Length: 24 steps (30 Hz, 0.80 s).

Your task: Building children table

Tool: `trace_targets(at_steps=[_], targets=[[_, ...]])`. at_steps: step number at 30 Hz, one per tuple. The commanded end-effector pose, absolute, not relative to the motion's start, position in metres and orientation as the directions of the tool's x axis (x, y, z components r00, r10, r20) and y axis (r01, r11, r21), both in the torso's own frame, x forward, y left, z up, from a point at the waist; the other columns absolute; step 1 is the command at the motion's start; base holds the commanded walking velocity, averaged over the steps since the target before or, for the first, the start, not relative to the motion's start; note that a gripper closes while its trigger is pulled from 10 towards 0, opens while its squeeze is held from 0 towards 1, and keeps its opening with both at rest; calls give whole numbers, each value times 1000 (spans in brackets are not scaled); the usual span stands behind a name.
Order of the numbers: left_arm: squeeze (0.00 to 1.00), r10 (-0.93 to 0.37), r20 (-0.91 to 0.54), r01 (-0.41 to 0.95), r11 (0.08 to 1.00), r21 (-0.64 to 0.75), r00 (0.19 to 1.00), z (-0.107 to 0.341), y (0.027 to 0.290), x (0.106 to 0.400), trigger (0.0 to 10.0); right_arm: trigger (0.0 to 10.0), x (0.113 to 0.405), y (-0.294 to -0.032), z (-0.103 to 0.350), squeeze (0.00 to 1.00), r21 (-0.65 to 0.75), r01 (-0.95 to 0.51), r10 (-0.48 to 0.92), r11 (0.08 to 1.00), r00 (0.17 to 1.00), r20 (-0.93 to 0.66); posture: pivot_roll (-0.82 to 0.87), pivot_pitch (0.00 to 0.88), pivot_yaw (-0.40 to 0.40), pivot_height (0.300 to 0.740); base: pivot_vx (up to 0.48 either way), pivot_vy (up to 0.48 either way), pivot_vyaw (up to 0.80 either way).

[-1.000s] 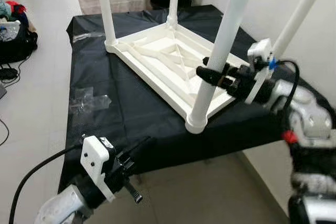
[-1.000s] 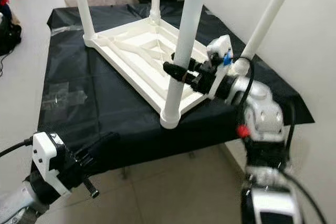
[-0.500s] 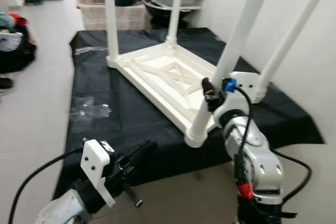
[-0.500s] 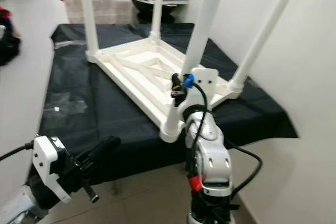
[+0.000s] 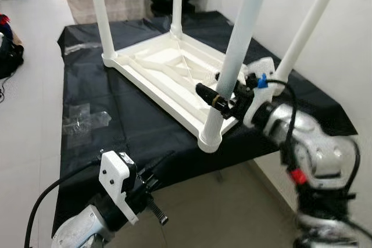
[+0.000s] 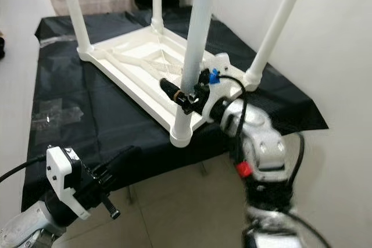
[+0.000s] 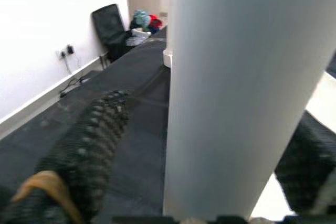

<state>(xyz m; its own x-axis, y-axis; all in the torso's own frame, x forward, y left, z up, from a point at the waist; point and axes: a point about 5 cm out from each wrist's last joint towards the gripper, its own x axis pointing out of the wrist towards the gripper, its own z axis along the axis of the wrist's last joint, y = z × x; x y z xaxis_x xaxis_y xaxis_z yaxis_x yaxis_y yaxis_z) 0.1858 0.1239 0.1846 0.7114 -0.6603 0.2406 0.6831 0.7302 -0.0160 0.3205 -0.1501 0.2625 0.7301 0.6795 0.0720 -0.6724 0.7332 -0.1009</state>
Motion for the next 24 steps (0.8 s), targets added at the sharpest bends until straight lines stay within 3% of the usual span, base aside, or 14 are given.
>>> trace_targets(at_steps=[1, 4, 11, 12, 15, 16, 18, 19, 24], targets=[[0, -664, 214, 684, 729, -23, 716, 180, 124, 185, 10000, 10000, 322, -152, 263, 1000, -121, -704, 713, 700, 698, 62, -49, 135, -101, 740, 0, 0, 0], [0, -665, 208, 684, 729, -24, 717, 181, 124, 184, 10000, 10000, 322, -164, 279, 1000, -132, -834, 844, 536, 532, 61, -44, 136, -102, 740, 0, 0, 0], [0, -665, 204, 683, 730, -24, 718, 180, 124, 184, 10000, 10000, 333, -175, 292, 1000, -120, -880, 888, 460, 452, 84, -37, 135, -100, 740, 0, 0, 0], [0, -665, 205, 683, 730, -25, 718, 181, 124, 184, 10000, 10000, 333, -176, 291, 518, -110, -902, 909, 417, 411, 72, -37, 134, -100, 740, 0, 0, 0], [0, -666, 204, 683, 730, -24, 718, 181, 124, 184, 10000, 10000, 337, -178, 291, 518, -121, -899, 907, 421, 417, 61, -34, 133, -103, 740, 0, 0, 0], [0, -665, 203, 683, 730, -23, 718, 181, 124, 184, 10000, 4941, 339, -177, 291, 0, -111, -904, 910, 414, 409, 62, -35, 130, -105, 740, 0, 0, 0], [0, -665, 203, 683, 730, -23, 718, 181, 124, 184, 10000, 4941, 339, -177, 291, 0, -111, -904, 910, 414, 409, 62, -35, 130, -105, 740, 0, 0, 0], [0, -665, 203, 682, 731, -22, 719, 180, 124, 184, 10000, 0, 340, -176, 289, 0, -105, -911, 916, 400, 396, 58, -32, 128, -106, 740, 0, 0, 0], [0, -664, 206, 682, 731, -22, 719, 181, 124, 185, 10000, 0, 335, -178, 286, 0, -68, -931, 932, 359, 354, 74, -32, 123, -107, 740, 0, 0, 0]])
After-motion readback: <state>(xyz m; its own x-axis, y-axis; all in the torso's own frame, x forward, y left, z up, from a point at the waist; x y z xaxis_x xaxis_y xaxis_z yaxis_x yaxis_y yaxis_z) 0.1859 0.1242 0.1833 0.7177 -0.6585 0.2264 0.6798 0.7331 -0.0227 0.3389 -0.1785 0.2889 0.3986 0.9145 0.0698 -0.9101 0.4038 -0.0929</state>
